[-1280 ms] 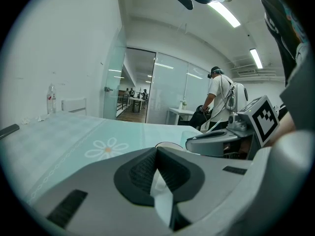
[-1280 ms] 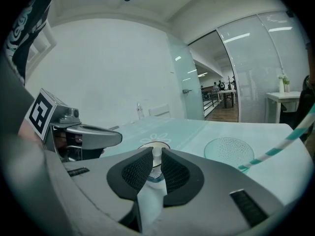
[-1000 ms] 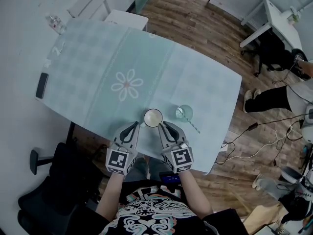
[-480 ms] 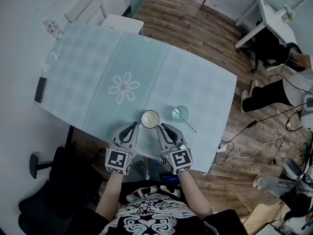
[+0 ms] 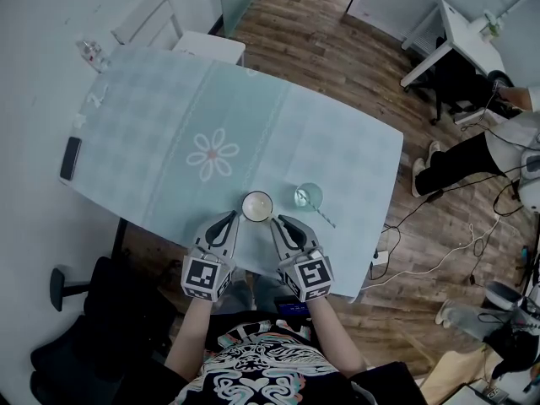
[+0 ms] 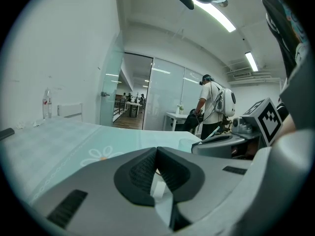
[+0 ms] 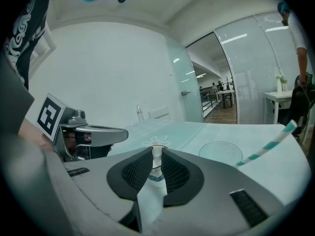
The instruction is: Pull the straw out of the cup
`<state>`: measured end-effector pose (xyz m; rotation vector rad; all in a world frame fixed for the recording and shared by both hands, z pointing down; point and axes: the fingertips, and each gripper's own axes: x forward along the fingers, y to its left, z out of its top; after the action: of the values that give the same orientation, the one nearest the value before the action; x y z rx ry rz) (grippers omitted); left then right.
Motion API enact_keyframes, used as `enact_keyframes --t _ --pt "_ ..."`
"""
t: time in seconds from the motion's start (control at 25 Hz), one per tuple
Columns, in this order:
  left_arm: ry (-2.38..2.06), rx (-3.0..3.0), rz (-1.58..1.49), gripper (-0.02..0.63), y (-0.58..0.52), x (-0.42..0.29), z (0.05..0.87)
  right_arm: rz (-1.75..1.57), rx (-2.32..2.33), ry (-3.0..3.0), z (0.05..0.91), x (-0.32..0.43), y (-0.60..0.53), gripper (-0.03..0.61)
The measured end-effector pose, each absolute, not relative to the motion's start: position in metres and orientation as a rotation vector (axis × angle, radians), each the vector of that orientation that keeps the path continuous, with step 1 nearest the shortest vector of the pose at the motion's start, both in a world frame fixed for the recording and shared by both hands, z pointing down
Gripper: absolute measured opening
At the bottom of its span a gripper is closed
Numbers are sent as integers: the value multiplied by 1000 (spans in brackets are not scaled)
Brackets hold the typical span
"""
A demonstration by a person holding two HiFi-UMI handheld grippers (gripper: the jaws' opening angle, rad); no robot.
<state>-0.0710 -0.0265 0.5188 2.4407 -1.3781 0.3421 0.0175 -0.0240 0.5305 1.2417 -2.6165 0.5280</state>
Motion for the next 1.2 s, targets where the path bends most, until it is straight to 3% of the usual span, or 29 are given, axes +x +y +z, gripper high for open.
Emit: enact_keyframes --t 1.2 --pt "-1364 2486 310 3 -25 -62 503 569 1259 -2624 524 29 -15 66"
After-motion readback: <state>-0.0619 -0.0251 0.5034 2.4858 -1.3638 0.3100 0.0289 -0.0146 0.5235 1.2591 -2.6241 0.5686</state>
